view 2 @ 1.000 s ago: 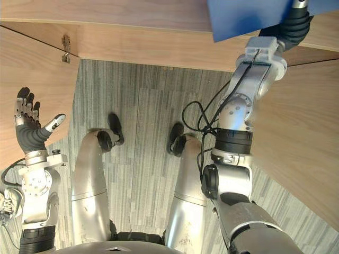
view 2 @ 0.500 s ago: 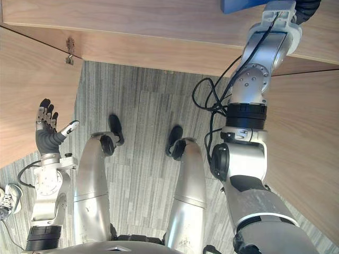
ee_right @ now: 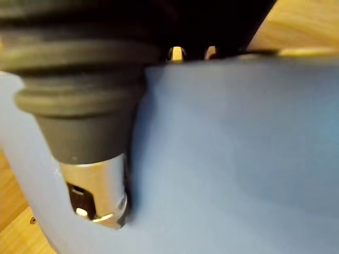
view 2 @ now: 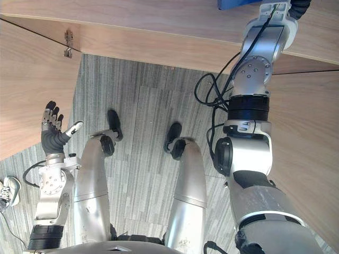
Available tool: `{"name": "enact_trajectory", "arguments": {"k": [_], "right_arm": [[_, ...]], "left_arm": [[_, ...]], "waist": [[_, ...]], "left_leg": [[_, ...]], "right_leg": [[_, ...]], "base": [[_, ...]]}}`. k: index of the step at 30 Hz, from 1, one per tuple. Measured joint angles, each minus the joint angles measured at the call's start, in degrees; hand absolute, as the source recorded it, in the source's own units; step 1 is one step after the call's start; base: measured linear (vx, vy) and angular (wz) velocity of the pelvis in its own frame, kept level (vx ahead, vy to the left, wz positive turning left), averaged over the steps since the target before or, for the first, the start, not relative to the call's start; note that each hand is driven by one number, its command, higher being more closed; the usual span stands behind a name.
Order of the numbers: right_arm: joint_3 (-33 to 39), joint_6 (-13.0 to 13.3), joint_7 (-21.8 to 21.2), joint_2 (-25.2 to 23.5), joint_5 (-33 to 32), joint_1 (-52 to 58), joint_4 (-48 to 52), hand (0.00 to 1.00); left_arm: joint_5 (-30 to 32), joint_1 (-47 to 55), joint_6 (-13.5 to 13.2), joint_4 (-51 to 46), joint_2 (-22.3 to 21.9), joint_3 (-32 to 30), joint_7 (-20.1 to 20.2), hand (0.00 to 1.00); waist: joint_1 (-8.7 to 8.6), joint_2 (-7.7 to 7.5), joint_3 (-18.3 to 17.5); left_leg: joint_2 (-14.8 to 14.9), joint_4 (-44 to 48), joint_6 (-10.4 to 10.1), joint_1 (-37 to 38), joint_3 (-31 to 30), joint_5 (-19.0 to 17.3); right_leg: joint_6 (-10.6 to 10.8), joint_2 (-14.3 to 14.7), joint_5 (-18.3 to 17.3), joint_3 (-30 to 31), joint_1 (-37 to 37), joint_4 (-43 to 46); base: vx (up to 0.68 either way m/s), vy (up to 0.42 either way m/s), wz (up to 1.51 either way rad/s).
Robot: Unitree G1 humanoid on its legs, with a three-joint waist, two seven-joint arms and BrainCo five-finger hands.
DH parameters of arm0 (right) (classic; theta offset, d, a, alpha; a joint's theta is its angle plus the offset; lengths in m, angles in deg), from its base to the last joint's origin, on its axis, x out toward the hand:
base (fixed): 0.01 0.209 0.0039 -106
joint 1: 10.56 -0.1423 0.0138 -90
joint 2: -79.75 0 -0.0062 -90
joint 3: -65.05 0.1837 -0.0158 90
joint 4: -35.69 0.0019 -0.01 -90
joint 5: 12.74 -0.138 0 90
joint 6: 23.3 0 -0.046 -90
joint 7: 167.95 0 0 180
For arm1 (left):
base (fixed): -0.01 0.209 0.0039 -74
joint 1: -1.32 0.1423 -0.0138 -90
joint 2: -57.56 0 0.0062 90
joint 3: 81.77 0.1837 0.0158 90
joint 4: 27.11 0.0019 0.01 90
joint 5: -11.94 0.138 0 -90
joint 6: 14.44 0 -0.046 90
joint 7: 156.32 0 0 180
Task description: Walk over to the cabinet, pick up the folder, carry it to the office cabinet, place the folder inside the office cabinet, then close the office cabinet door
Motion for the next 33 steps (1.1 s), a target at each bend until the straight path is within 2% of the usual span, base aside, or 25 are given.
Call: {"name": "enact_trajectory", "arguments": {"k": [7, 17, 21, 27, 33], "right_arm": [[0.01, 0.09, 1.07, 0.69, -0.98, -0.22, -0.01, 0.0], [-3.17, 0.18, 0.97, 2.59, -0.84, -1.61, 0.04, 0.0], [-5.53, 0.0, 0.64, 3.07, 1.48, -1.61, 0.28, 0.0], [-8.67, -2.8, -1.93, 5.54, 5.85, -1.6, 0.67, 0.0], [-12.06, -4.67, -5.75, 8.59, 6.43, -0.39, 0.67, 0.0]], "left_arm": [[-1.7, -1.09, 0.04, 0.0, -0.09, 0.09, -0.08, 0.0], [-2.15, -1.4, 0.14, 0.01, -0.18, 0.13, -0.14, 0.0], [-2.14, -1.99, 0.63, 0.32, -0.16, 0.13, -0.4, 0.0], [-2.06, -3.63, 0.96, 1.25, -0.11, 0.11, -0.41, 0.0], [-1.87, -4.03, 1.18, 2.43, 0.27, 0.12, -0.27, 0.0]], "waist": [[-0.1, 0.0, 0.0], [-0.47, 0.0, 0.0], [-0.55, 0.0, 0.0], [-0.69, 0.0, 0.0], [-0.87, 0.0, 0.0]], "left_leg": [[0.02, -2.78, 0.0, 0.15, 0.01, 2.22], [0.21, -3.73, 0.2, 0.3, 0.48, 3.19], [0.32, -4.46, 0.51, 0.86, 1.31, 3.48], [0.85, -5.49, 0.81, 1.19, 2.08, 4.2], [1.1, -7.15, 0.96, 3.01, 2.83, 4.6]], "right_leg": [[-0.74, -0.06, 0.91, -1.09, 0.0, -1.28], [-0.77, 0.02, 2.06, -1.16, 0.0, -2.26], [-0.64, 0.03, 2.59, -0.79, 0.03, -2.78], [-0.47, 0.5, 3.87, -0.71, 0.29, -4.44], [-0.24, 0.93, 4.84, -0.7, 2.06, -6.63]], "base": [[-0.02, -0.003, 0.06], [0.0, 0.0, 0.0], [-0.02, 0.009, -0.02], [-0.03, 0.014, -0.05], [-0.02, 0.011, -0.04]]}}
